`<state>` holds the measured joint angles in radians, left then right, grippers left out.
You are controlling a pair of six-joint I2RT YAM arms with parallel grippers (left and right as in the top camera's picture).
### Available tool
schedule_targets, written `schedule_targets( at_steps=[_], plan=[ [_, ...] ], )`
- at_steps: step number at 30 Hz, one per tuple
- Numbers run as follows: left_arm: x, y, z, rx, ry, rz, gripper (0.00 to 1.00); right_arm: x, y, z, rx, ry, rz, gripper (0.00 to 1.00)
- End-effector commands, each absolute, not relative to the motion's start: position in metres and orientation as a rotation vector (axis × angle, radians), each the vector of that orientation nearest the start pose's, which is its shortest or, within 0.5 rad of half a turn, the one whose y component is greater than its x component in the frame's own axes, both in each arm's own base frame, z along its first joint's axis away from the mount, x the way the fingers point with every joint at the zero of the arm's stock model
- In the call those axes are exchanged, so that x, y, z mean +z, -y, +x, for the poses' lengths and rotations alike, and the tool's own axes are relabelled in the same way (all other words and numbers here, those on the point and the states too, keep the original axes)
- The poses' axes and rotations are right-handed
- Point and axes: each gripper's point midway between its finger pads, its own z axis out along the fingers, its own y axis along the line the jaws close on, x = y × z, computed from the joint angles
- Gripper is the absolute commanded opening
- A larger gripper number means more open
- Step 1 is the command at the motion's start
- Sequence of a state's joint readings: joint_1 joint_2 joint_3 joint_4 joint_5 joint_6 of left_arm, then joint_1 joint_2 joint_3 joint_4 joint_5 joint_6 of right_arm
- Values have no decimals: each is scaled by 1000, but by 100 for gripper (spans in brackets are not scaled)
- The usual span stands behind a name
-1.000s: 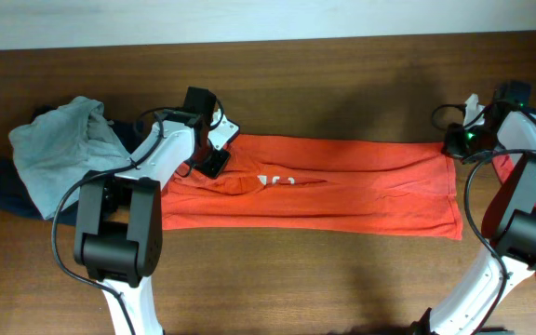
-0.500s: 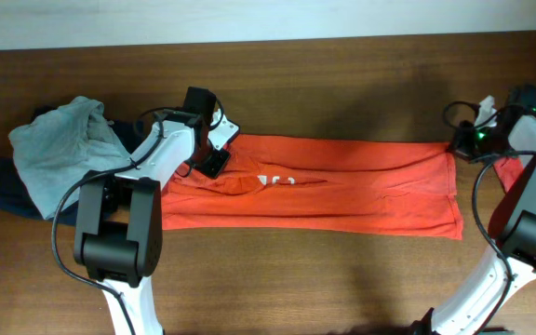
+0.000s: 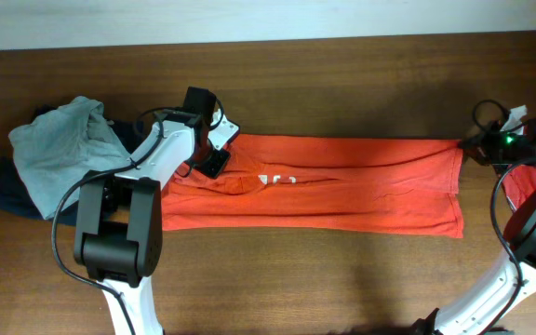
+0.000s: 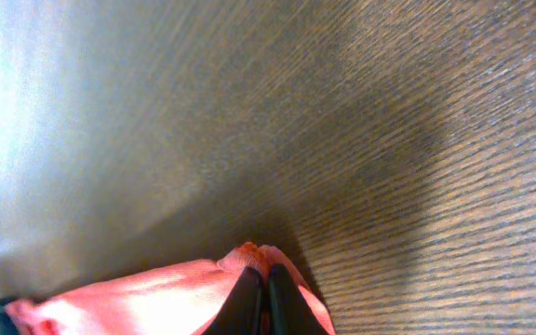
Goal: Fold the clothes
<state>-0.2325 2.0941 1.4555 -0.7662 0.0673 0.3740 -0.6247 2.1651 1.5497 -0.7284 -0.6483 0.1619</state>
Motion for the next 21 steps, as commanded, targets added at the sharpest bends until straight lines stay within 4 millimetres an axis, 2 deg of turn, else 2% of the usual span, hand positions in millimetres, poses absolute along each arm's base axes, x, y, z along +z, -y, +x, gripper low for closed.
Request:
schedule_targets(
  at_steps=[1, 2, 5, 8, 11, 13, 15, 18, 21],
  plan=[
    [-27, 98, 386, -78, -2944, 903, 27, 43, 188, 428, 900, -2413, 972, 6],
    [-27, 98, 386, -78, -2943, 903, 27, 48, 187, 431, 940, -2381, 944, 11],
    [-27, 98, 387, -78, -2939, 902, 27, 57, 189, 436, 990, -2327, 906, 17],
    [-27, 98, 387, -77, -2938, 901, 27, 60, 191, 438, 1001, -2306, 895, 18],
    [-27, 98, 387, -77, -2938, 901, 28, 60, 191, 438, 1003, -2307, 897, 14],
    [-27, 98, 387, -77, -2938, 901, 27, 60, 188, 437, 1014, -2312, 891, 17],
    [-27, 98, 387, -77, -2937, 901, 28, 60, 181, 436, 1009, -2339, 824, 23],
    [-27, 98, 387, -77, -2937, 901, 28, 51, 162, 437, 948, -2434, 698, 39],
    [-27, 98, 387, -77, -2938, 901, 28, 37, 150, 438, 825, -2543, 648, 41]
  ],
)
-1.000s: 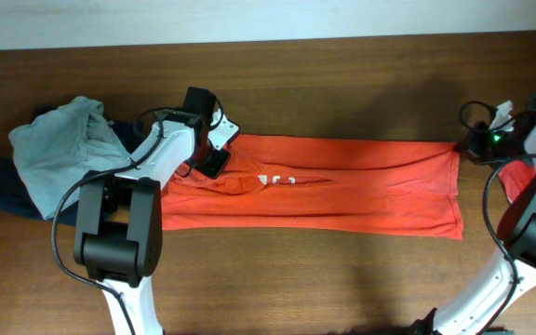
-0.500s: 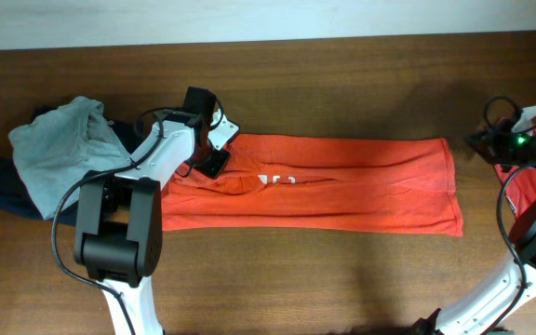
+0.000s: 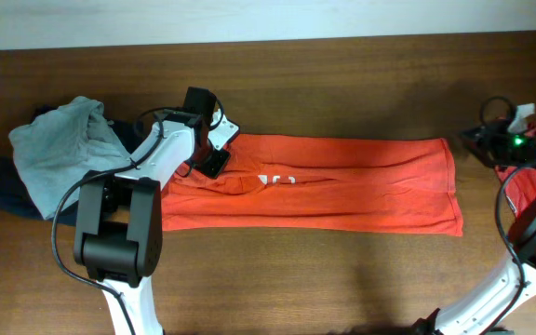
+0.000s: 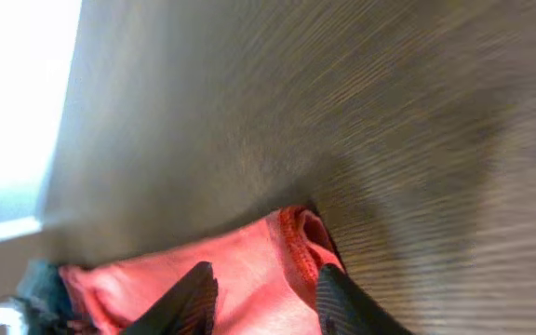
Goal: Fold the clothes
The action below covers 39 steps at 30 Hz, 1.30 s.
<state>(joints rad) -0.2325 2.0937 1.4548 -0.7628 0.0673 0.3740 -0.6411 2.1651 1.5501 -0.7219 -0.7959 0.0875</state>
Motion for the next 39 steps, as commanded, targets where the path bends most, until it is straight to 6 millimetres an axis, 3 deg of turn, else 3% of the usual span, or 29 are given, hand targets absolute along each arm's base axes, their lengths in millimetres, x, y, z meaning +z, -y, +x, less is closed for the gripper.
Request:
schedule_targets(
  at_steps=[1, 5, 8, 13, 18, 24, 29, 32, 39],
  plan=[
    [-27, 98, 387, -77, -2938, 901, 27, 33, 147, 439, 780, -2573, 634, 41],
    [-27, 98, 387, -77, -2938, 901, 27, 19, 143, 444, 580, -2669, 588, 41],
    [-27, 98, 387, -78, -2938, 901, 27, 9, 152, 443, 368, -2730, 620, 41],
    [-27, 98, 387, -78, -2940, 901, 27, 5, 171, 443, 168, -2738, 665, 40],
    [-27, 98, 386, -78, -2942, 902, 28, 7, 177, 445, 157, -2721, 673, 40],
    [-27, 98, 386, -79, -2941, 902, 28, 7, 172, 448, 168, -2720, 657, 27],
    [-27, 98, 386, -78, -2941, 901, 28, 14, 157, 461, 331, -2663, 614, 10],
    [-27, 98, 387, -78, -2939, 901, 28, 14, 156, 461, 343, -2657, 650, 4],
    [-27, 98, 387, -77, -2937, 901, 28, 15, 177, 453, 397, -2577, 940, 4]
  ],
)
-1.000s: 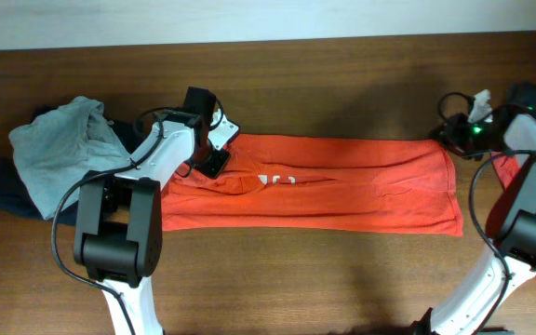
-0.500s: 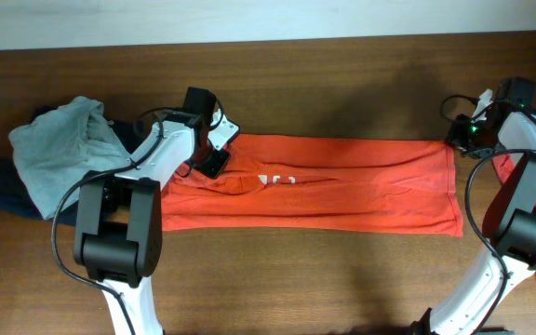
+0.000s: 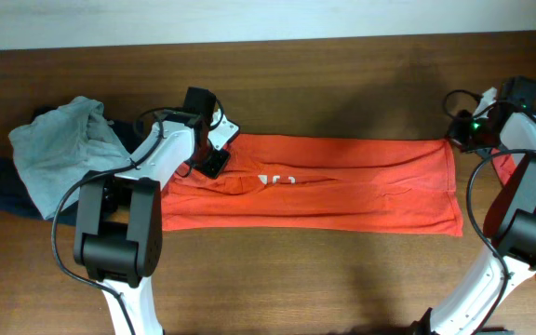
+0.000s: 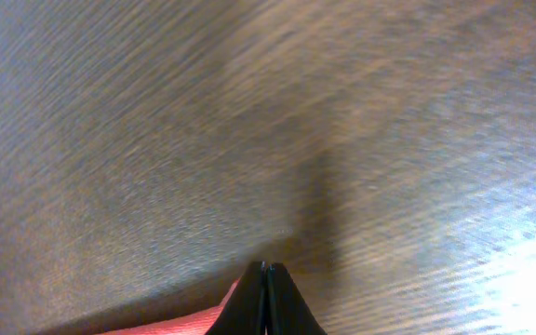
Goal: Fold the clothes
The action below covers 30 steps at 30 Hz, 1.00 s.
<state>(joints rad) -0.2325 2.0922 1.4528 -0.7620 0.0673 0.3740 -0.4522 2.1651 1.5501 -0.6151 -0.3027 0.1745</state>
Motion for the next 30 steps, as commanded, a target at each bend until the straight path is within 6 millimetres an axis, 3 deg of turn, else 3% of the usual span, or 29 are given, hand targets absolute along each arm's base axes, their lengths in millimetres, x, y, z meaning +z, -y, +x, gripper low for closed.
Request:
schedule_targets(
  at_steps=[1, 6, 15, 24, 30],
  plan=[
    [-27, 98, 387, -77, -2937, 901, 27, 16, 179, 453, 429, -2559, 970, 4],
    [-27, 99, 389, -77, -2929, 899, 27, 29, 190, 454, 630, -2436, 1076, 4],
    [-27, 99, 390, -76, -2927, 898, 28, 34, 212, 441, 723, -2352, 1191, 4],
    [-27, 99, 390, -76, -2927, 898, 27, 36, 220, 438, 731, -2335, 1187, 11],
    [-27, 99, 390, -76, -2926, 898, 28, 39, 205, 435, 795, -2385, 1032, 20]
  ],
)
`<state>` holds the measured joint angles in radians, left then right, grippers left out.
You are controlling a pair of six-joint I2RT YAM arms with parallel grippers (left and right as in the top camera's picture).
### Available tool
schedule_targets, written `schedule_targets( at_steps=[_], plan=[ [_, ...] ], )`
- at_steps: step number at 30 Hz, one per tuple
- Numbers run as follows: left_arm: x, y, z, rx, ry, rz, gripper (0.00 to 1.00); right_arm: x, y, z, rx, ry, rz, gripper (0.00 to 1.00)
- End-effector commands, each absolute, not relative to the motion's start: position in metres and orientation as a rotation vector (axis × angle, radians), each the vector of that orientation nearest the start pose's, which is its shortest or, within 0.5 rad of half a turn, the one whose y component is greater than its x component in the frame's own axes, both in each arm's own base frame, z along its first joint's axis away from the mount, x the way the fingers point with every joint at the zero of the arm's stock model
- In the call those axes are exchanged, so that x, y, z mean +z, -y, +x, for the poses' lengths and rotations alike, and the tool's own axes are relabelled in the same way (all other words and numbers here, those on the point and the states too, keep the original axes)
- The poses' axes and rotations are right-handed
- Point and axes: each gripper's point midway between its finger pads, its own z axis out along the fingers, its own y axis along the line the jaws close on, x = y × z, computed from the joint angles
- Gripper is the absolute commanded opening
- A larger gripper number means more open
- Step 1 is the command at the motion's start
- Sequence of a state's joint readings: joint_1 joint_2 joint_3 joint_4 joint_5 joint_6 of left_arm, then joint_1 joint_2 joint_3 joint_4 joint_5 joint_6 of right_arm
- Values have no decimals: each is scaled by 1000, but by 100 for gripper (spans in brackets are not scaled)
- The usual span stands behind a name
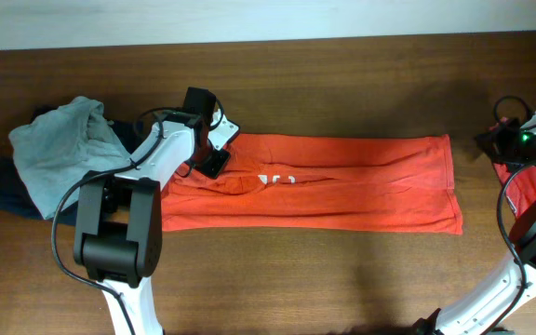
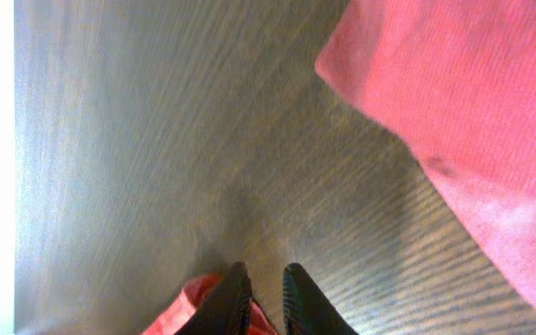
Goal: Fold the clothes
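Note:
An orange garment [image 1: 342, 181] lies spread flat across the middle of the wooden table [image 1: 342, 84]. My left gripper [image 1: 214, 154] rests on its upper left corner; from overhead its jaws are hard to read. My right gripper [image 1: 488, 144] is just right of the garment's upper right corner, off the cloth. In the right wrist view the right gripper [image 2: 266, 300] has its fingers slightly apart with bare wood between them. The garment's corner [image 2: 194, 302] lies beside the left finger.
A grey cloth [image 1: 63, 149] is heaped on a dark one [image 1: 7, 191] at the table's left end. Another red cloth [image 1: 529, 186] [image 2: 463, 121] lies at the right edge, close to my right arm. A pale wall runs along the far side.
My right gripper was shut at the garment's upper right corner. Now it is further right, off the cloth, with its fingers slightly apart. The garment and the left arm have not moved.
First my right gripper was shut on the garment's upper right corner, drawn out to the right. Then it was open, right of the corner. Then it was shut at the corner again. Now it is off the cloth, parted. The left gripper stayed on the left corner.

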<state>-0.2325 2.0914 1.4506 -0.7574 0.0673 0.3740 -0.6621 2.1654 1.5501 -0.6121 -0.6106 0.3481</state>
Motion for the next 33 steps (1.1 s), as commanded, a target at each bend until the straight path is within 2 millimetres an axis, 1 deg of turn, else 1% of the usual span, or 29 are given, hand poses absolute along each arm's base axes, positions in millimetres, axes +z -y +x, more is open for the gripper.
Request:
schedule_targets(
  at_steps=[1, 2, 3, 4, 6, 7, 10, 11, 12, 13, 14, 15, 17, 20, 22, 23, 24, 26, 29, 30, 33],
  plan=[
    [-27, 99, 390, -76, -2925, 898, 28, 41, 200, 435, 824, -2390, 997, 24],
    [-27, 99, 391, -75, -2924, 898, 28, 45, 194, 436, 861, -2391, 937, 27],
    [-27, 99, 391, -75, -2923, 897, 28, 49, 186, 436, 901, -2393, 854, 33],
    [-27, 99, 391, -75, -2922, 897, 28, 50, 181, 435, 921, -2401, 807, 37],
    [-26, 99, 392, -75, -2919, 896, 28, 48, 167, 429, 939, -2449, 724, 43],
    [-26, 100, 392, -75, -2918, 896, 29, 46, 165, 426, 927, -2474, 711, 45],
    [-26, 100, 393, -74, -2916, 895, 29, 25, 171, 408, 757, -2627, 770, 49],
    [-26, 100, 393, -74, -2915, 895, 37, 18, 175, 401, 680, -2682, 793, 52],
    [-26, 100, 393, -74, -2916, 895, 44, 12, 180, 393, 604, -2732, 811, 57],
    [-26, 100, 393, -74, -2916, 895, 50, 8, 184, 386, 543, -2773, 810, 61],
    [-26, 100, 393, -74, -2915, 895, 53, 5, 187, 380, 502, -2808, 789, 62],
    [-26, 100, 393, -74, -2914, 894, 55, 3, 187, 375, 481, -2842, 749, 63],
    [-24, 100, 396, -73, -2908, 892, 57, 1, 180, 365, 508, -2903, 630, 63],
    [-16, 102, 403, -73, -2901, 871, 57, -4, 171, 353, 552, -2962, 548, 63],
    [-4, 104, 411, -73, -2891, 840, 58, -6, 166, 351, 602, -2963, 551, 63],
    [2, 105, 415, -72, -2885, 831, 58, -5, 160, 354, 651, -2945, 519, 63],
    [10, 106, 420, -71, -2875, 825, 58, -2, 149, 357, 743, -2911, 455, 63],
    [26, 108, 430, -69, -2857, 822, 58, 3, 134, 358, 847, -2877, 374, 62],
    [60, 111, 444, -64, -2826, 813, 58, -1, 121, 355, 871, -2902, 354, 61],
    [68, 112, 447, -62, -2818, 811, 58, -2, 117, 354, 878, -2910, 345, 58],
    [100, 108, 461, -7, -2776, 793, 58, -8, 105, 349, 903, -2936, 324, 47]
  ],
)
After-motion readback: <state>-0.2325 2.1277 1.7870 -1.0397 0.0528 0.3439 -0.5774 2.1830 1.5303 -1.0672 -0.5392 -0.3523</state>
